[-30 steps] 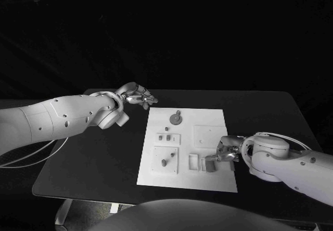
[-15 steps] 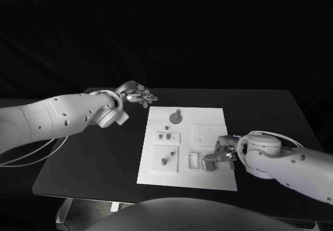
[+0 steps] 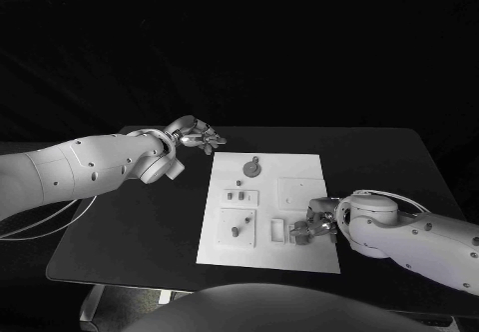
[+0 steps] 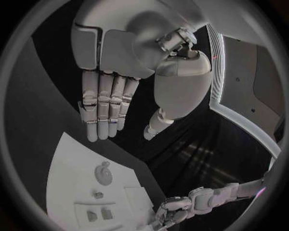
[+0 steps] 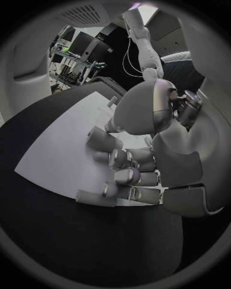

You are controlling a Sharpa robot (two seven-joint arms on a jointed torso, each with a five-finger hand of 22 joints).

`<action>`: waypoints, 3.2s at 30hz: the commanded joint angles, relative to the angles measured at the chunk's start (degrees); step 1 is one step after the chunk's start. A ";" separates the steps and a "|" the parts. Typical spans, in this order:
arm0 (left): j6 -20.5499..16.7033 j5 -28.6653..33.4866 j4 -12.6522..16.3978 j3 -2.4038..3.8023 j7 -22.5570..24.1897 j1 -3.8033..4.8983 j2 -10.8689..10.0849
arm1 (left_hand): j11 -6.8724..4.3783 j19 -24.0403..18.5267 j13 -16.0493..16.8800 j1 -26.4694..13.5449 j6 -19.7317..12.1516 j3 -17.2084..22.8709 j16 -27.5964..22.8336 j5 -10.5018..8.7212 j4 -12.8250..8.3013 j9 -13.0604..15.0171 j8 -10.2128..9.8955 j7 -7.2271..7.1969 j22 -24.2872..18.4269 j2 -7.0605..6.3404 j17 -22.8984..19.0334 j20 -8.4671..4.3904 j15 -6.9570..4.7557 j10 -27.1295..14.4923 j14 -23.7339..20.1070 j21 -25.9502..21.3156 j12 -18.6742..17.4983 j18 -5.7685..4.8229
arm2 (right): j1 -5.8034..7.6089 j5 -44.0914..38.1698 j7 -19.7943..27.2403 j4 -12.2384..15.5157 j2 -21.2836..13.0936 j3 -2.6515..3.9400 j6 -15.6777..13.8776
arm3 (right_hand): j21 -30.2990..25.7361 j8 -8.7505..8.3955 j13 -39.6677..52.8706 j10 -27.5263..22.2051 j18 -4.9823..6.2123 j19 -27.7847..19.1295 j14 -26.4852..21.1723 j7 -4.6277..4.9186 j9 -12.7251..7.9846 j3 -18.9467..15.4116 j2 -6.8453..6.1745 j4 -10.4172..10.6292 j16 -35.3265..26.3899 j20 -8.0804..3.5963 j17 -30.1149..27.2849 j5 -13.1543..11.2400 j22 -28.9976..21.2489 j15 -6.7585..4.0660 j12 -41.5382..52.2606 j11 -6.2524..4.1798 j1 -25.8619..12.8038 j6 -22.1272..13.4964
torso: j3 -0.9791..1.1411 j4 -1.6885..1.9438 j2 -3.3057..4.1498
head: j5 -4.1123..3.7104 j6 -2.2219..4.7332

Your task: Assemble the parts on the task board

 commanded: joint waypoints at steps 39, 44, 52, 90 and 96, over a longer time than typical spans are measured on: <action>-0.51 -0.27 0.19 0.04 -0.48 0.06 0.02 | 0.14 -0.50 0.12 0.77 -0.22 0.23 -0.51 0.19 -0.11 -0.08 -0.04 0.18 -0.03 -0.39 0.38 -0.03 -0.08 0.26 0.39 -0.08 -0.42 0.91 | 1.16 18.72 0.57 2.63 -3.37 -0.41 -8.53 | -0.33 -1.38 1.24 0.17 0.82 -0.56 0.02 0.47 -0.73 -11.06 6.85 -0.36 -0.36 1.33 0.14 24.47 0.59 0.85 -1.10 0.53 18.40 -0.45 | -0.07 -0.07 -0.04 | -0.27 0.00; -0.49 -0.27 0.27 0.04 -0.51 0.07 -0.04 | 0.13 -0.50 0.13 0.81 -0.20 0.23 -0.52 0.19 -0.12 -0.08 -0.03 0.17 -0.02 -0.40 0.40 -0.02 -0.07 0.27 0.39 -0.07 -0.42 0.90 | 1.73 19.87 0.42 2.86 -3.45 -0.41 -9.14 | -0.35 -1.39 1.25 0.18 0.82 -0.56 0.01 0.47 -0.73 -11.24 6.85 -0.34 -0.37 1.34 0.14 24.47 0.58 0.84 -1.11 0.53 18.55 -0.44 | -0.07 -0.07 -0.03 | -0.23 0.00; -0.51 -0.27 0.25 0.04 -0.60 0.07 -0.10 | 0.12 -0.52 0.15 0.97 -0.16 0.20 -0.57 0.19 -0.21 -0.07 0.00 0.17 -0.01 -0.53 0.46 -0.01 -0.06 0.31 0.39 -0.07 -0.42 0.89 | 2.28 22.08 -0.16 3.42 -3.18 -0.41 -9.15 | -0.36 -1.39 1.27 0.19 0.82 -0.54 0.01 0.47 -0.74 -11.42 6.89 -0.29 -0.36 1.35 0.14 24.46 0.57 0.83 -1.11 0.53 18.64 -0.40 | -0.04 -0.05 -0.02 | -0.18 0.00; -0.56 -0.37 0.32 0.04 -0.49 0.08 -0.02 | 0.11 -0.52 0.20 1.18 -0.08 0.18 -0.68 0.20 -0.22 -0.05 0.06 0.14 0.02 -0.43 0.61 0.01 -0.04 0.39 0.41 -0.06 -0.44 0.87 | 3.18 29.58 -1.76 1.59 2.60 -0.48 -7.13 | -0.53 -1.62 1.40 0.01 0.82 -0.73 -0.25 0.58 -0.86 -12.11 7.69 -0.20 -0.43 1.47 0.17 24.50 0.54 0.79 -1.21 0.64 18.82 -0.55 | -0.04 0.02 0.00 | 0.13 0.00; -0.52 -0.37 0.29 0.04 -0.50 0.08 -0.10 | 0.11 -0.52 0.21 1.20 -0.07 0.16 -0.71 0.20 -0.22 -0.05 0.07 0.13 0.02 -0.42 0.63 0.01 -0.04 0.40 0.41 -0.06 -0.44 0.86 | 3.18 24.74 -1.44 0.77 3.08 -0.50 -5.75 | -0.55 -1.63 1.42 -0.02 0.82 -0.78 -0.29 0.59 -0.87 -12.20 7.78 -0.17 -0.42 1.50 0.19 24.50 0.54 0.80 -1.21 0.66 18.79 -0.54 | -0.04 0.05 0.00 | 0.24 0.00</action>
